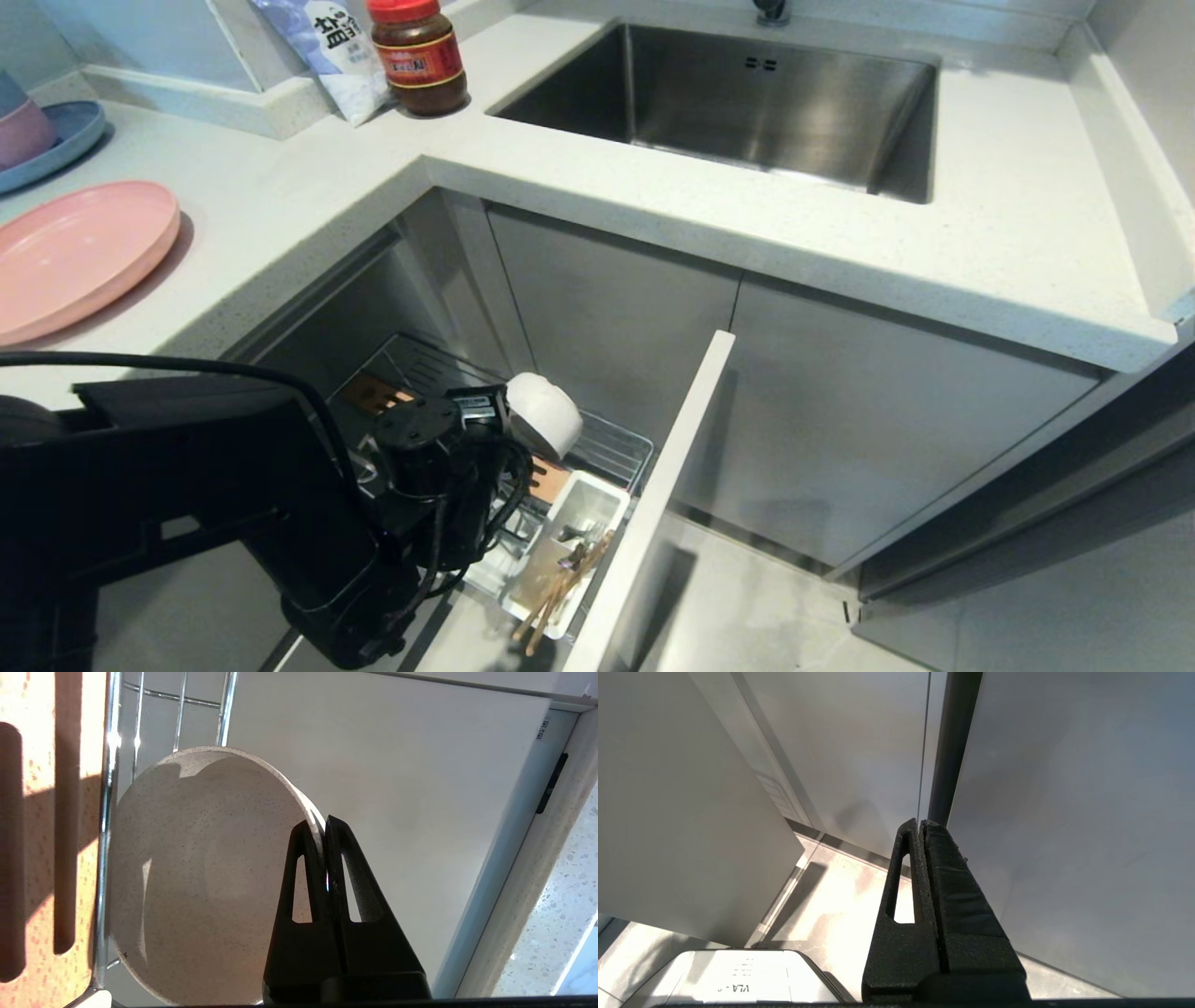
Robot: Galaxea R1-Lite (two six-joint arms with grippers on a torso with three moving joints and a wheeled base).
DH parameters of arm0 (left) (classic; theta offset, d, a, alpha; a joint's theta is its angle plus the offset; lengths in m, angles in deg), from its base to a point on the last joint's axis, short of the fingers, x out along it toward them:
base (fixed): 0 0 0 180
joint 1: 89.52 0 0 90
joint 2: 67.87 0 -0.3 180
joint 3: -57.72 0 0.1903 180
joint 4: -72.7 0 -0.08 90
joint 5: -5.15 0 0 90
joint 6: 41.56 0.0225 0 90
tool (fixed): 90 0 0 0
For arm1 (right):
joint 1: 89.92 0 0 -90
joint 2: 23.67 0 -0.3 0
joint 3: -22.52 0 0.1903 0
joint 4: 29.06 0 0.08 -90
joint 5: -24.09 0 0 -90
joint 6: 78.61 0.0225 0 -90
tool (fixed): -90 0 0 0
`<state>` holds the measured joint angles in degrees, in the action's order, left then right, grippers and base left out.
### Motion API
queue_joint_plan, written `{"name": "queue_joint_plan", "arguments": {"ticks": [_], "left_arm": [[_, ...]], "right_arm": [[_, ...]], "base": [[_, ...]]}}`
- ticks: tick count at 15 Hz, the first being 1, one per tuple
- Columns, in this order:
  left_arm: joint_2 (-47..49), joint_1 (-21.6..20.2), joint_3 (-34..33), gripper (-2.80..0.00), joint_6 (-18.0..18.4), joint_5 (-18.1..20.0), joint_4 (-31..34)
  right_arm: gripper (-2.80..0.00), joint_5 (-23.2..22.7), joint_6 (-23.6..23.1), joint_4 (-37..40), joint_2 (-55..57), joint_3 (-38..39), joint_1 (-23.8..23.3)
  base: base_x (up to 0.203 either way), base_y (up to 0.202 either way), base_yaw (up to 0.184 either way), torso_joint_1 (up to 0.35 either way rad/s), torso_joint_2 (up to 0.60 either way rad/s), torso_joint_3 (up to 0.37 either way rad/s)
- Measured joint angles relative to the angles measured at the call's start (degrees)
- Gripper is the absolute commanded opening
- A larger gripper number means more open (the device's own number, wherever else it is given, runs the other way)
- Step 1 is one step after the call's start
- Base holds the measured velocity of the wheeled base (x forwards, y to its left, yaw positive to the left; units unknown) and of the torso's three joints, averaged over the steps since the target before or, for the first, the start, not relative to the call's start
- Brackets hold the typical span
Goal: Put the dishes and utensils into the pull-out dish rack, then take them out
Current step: Pick up the bowl and place it in the cupboard
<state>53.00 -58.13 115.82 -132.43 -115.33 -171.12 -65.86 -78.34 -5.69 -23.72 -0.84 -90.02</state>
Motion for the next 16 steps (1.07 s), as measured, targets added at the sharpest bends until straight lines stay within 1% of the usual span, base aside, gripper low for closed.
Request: {"name": "queue_joint_plan", "arguments": {"ticks": [2, 3, 7, 12, 16], "left_arm": [[0.0, 0.0, -0.1, -2.80, 0.1, 0.0, 0.0], [0.0, 0.1, -0.2, 0.00, 0.2, 0.0, 0.0], [-0.1, 0.2, -0.4, 0.00, 1.9, 0.0, 0.1], [-0.9, 0.6, -1.5, 0.00, 2.1, 0.0, 0.0], [-3.5, 2.1, -5.2, 0.00, 4.6, 0.0, 0.0]], "right_arm": [[-2.80, 0.0, 0.0, 0.0, 0.0, 0.0, 0.0], [-2.80, 0.0, 0.0, 0.0, 0.0, 0.0, 0.0], [-2.80, 0.0, 0.0, 0.0, 0.0, 0.0, 0.0], [-2.80, 0.0, 0.0, 0.0, 0.0, 0.0, 0.0], [-2.80, 0.0, 0.0, 0.0, 0.0, 0.0, 0.0]], "base": [[0.000, 0.000, 0.000, 0.000, 0.00, 0.000], [0.000, 0.000, 0.000, 0.000, 0.00, 0.000], [0.000, 0.000, 0.000, 0.000, 0.00, 0.000], [0.000, 0.000, 0.000, 0.000, 0.00, 0.000], [0.000, 0.000, 0.000, 0.000, 0.00, 0.000]]}}
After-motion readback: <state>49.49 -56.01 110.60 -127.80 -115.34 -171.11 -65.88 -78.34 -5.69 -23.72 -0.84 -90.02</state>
